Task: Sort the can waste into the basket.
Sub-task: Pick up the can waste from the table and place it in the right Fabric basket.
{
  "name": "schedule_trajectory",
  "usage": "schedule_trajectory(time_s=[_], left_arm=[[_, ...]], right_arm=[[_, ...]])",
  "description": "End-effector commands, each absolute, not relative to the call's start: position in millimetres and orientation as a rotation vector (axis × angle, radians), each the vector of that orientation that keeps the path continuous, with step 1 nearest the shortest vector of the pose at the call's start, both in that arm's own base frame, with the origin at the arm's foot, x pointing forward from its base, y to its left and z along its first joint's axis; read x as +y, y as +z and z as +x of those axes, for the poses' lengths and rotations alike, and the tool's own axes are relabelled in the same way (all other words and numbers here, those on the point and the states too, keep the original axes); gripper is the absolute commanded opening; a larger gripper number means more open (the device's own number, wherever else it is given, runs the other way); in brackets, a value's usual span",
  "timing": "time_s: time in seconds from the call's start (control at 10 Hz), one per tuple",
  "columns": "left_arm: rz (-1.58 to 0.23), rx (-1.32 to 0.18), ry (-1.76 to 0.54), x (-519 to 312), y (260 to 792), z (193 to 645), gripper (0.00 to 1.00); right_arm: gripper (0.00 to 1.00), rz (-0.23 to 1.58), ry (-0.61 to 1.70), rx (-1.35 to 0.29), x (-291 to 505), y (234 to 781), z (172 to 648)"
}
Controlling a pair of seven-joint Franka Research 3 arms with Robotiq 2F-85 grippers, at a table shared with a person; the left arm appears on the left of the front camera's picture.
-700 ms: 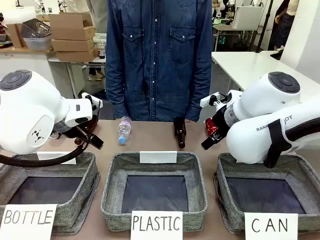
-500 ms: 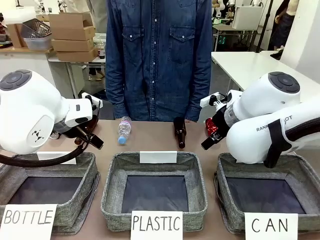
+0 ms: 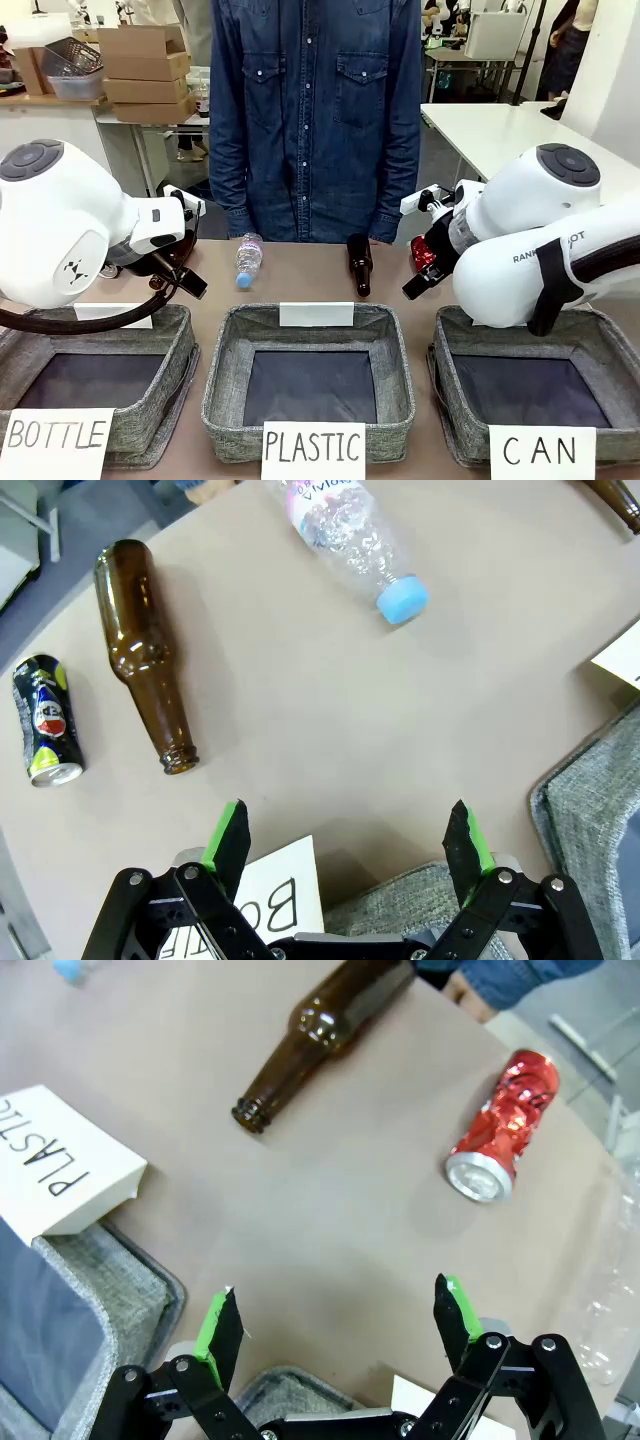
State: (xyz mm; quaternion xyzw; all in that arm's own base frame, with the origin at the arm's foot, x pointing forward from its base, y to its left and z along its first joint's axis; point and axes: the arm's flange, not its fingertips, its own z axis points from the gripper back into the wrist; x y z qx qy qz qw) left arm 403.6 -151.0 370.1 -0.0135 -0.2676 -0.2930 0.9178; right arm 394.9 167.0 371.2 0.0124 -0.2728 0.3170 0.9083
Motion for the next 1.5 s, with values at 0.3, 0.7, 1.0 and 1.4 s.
schedule_trajectory(time_s=[0.3, 0.7, 1.0, 1.4], left_arm=[[-0.028, -0.550, -0.603, -151, 370, 404, 1.00], [-0.016, -0.601, -0.652, -102, 512, 304, 1.00], [-0.030, -0.610, -0.650, -119, 526, 331, 1.00], [-0.528, -0.563, -0.749, -65, 570, 307, 1.00]], right_arm=[[1.00, 0.026, 0.654, -0.563, 167, 371, 395], [1.00, -0.061, 0.631, -0.729, 87, 489, 349], [1.00, -0.035, 0.607, -0.741, 97, 503, 371], [1.00, 0.521, 0.610, -0.701, 31, 515, 344]])
